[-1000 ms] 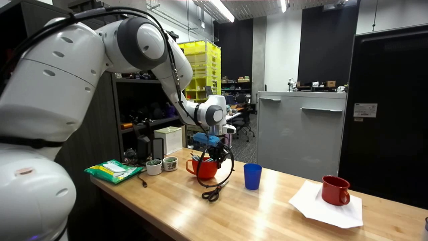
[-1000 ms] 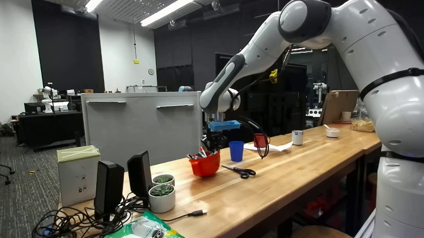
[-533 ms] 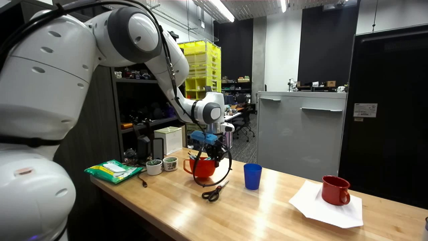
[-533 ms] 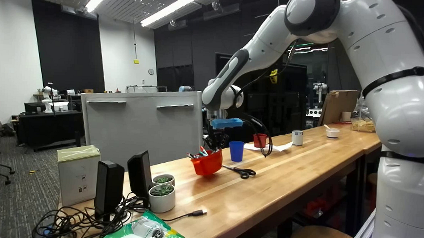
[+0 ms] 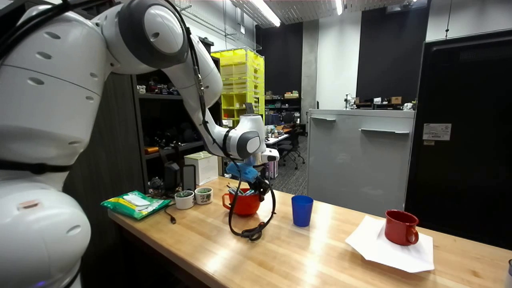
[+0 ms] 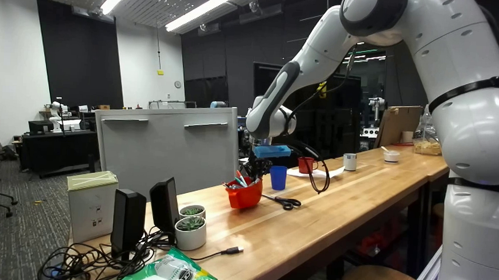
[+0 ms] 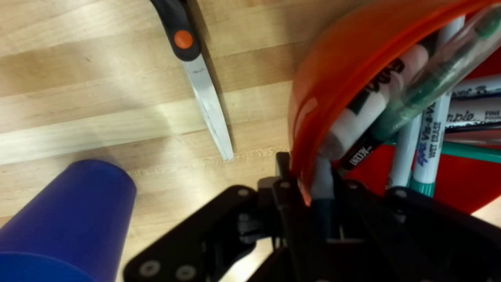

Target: Move the red cup forward

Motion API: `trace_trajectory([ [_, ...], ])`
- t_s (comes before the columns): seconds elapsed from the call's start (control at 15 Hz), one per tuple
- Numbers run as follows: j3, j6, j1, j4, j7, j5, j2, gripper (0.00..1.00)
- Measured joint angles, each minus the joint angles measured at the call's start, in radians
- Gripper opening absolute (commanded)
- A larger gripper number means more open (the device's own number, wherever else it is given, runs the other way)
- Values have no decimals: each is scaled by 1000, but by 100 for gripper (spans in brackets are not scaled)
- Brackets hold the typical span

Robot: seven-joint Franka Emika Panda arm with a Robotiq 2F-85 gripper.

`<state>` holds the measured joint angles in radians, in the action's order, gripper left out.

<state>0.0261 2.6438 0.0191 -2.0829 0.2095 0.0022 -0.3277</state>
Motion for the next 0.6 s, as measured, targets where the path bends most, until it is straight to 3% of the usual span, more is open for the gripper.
trace_trajectory([
  [0.4, -2, 149, 1, -104, 0, 1, 82, 4],
  [0.6, -14, 166, 0, -146, -8, 39, 136, 4],
])
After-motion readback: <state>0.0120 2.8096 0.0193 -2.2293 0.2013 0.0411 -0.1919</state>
